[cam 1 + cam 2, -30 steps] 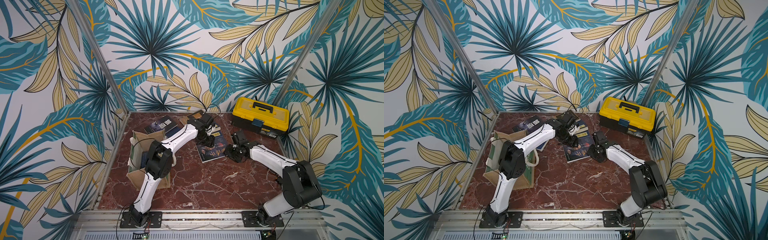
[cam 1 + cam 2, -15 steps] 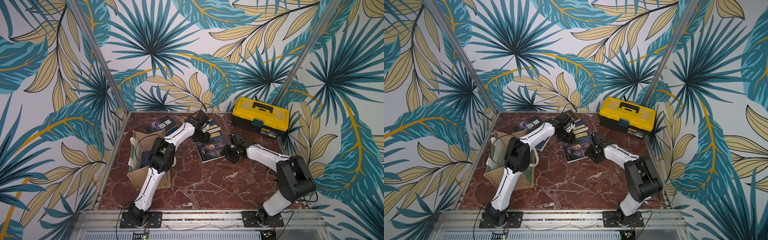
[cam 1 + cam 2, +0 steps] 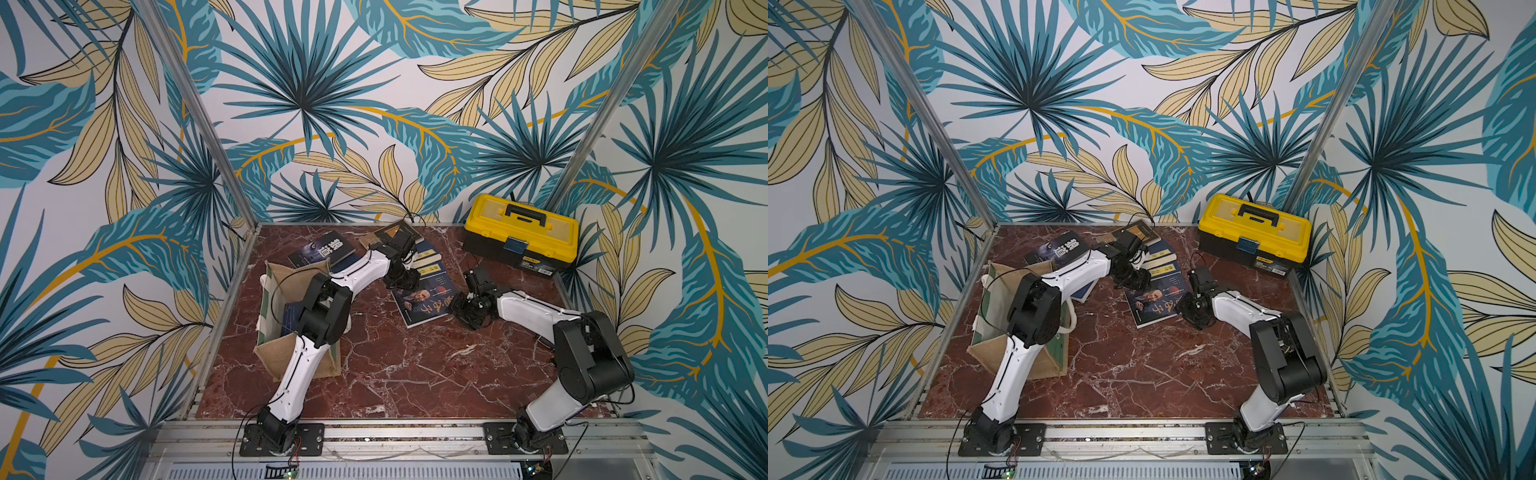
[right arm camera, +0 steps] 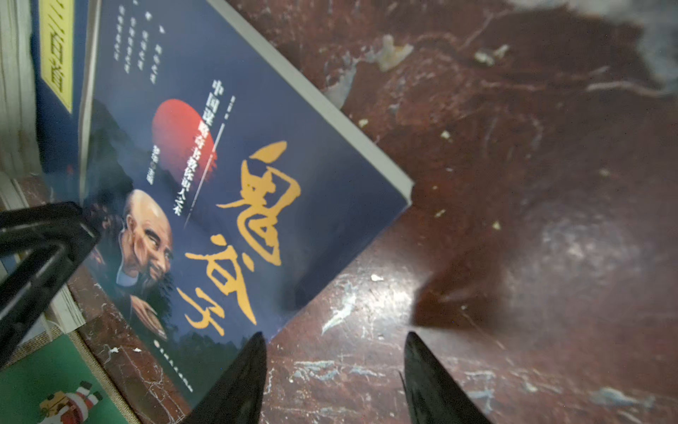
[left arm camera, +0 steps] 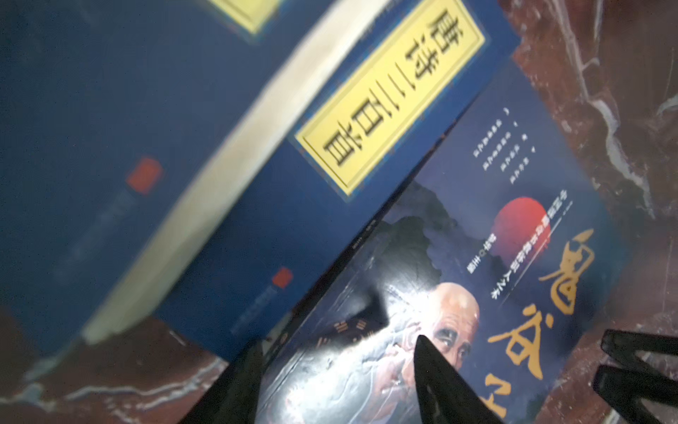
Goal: Put the books into the canvas bag
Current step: Adjust the book at the center of the board.
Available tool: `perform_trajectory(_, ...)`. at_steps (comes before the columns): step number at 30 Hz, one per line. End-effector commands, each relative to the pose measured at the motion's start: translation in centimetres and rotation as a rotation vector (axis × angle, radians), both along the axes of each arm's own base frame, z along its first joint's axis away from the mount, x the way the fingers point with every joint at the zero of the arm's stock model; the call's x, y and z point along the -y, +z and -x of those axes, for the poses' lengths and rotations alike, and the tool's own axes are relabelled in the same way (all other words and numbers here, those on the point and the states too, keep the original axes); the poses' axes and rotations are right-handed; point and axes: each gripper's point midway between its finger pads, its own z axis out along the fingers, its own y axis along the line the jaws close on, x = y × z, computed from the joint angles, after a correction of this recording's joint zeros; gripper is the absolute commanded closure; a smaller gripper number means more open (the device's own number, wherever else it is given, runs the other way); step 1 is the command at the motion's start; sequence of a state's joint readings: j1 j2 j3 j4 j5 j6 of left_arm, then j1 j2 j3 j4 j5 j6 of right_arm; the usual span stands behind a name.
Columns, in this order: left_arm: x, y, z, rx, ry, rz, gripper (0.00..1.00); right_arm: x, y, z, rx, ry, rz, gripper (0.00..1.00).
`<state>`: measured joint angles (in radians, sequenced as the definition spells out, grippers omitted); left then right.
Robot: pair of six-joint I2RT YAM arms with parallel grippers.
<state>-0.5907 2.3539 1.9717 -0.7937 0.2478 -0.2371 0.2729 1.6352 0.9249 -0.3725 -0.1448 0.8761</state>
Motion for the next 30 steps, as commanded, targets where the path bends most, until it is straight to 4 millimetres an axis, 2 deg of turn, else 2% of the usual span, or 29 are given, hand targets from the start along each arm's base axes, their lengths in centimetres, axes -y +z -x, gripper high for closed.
perform_trajectory(1,0.9,-1.4,5.1,-0.113,-0.03,-0.008,0.35,0.7,-0.1,1.1,-0.018,-0.011,0.003,0.4)
perform_trajectory(5,1.2,-1.3,8.2,-0.161,-0.012,0.023,0.35,1.2,-0.3,1.7,-0.032,-0.023,-0.012,0.4)
perform_trajectory(9,2.1,-0.3,11.3,-0.186,0.013,0.104,0.36,1.9,-0.6,2.5,-0.038,-0.031,-0.006,0.41)
perform_trajectory(14,3.9,1.4,14.5,-0.213,0.03,0.235,0.38,2.0,-0.9,3.2,-0.06,0.003,-0.002,0.52)
perform_trajectory(18,4.1,2.9,14.9,-0.208,0.092,0.349,0.38,1.7,-1.3,3.7,-0.079,0.031,-0.009,0.63)
perform_trajectory(19,4.5,3.6,14.5,-0.189,0.095,0.384,0.38,1.7,-1.4,3.8,-0.086,0.039,-0.008,0.65)
perform_trajectory(27,6.1,5.3,14.0,-0.23,0.118,0.532,0.39,1.3,-1.4,4.3,-0.114,0.108,-0.006,0.67)
perform_trajectory(30,5.7,5.2,13.7,-0.209,0.141,0.526,0.4,1.4,-1.4,4.6,-0.127,0.12,0.001,0.65)
